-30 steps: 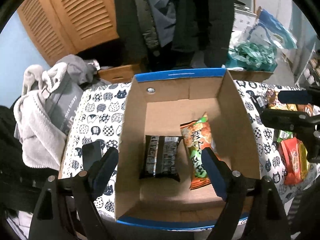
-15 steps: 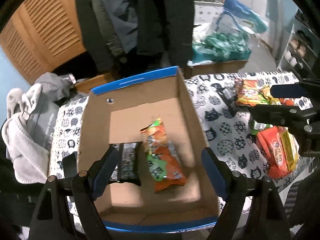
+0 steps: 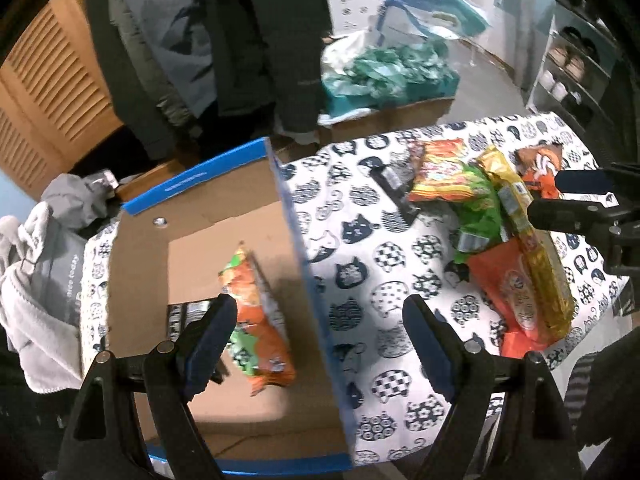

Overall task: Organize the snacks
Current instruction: 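Move both open tools back over the snack pile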

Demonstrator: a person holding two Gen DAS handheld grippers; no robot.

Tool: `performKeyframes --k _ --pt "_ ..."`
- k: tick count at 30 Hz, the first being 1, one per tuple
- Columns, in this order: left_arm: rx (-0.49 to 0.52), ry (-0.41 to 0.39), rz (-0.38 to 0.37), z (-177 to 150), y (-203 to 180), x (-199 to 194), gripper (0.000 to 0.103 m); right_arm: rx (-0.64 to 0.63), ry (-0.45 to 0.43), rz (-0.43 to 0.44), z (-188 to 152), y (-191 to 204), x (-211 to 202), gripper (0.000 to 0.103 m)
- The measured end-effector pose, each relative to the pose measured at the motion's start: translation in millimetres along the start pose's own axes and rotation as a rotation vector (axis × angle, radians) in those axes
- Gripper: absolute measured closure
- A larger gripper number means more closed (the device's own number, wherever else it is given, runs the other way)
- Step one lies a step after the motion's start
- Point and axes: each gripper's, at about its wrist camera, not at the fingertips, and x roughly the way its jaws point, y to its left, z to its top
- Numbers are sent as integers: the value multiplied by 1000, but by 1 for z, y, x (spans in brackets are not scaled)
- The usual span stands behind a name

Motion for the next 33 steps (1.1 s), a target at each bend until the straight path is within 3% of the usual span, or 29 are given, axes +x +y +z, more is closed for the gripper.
performKeyframes --k 14,21,30,33 --pt "96 92 -40 7 -56 35 17 102 51 -21 -39 -63 14 31" --pt "127 137 -51 7 -76 54 17 116 84 -28 -51 -74 31 31" --pt "93 196 -90 6 -83 77 17 106 129 -57 -57 -77 56 31" --pt "85 201 -91 7 -83 81 17 103 142 -69 -60 -78 62 38"
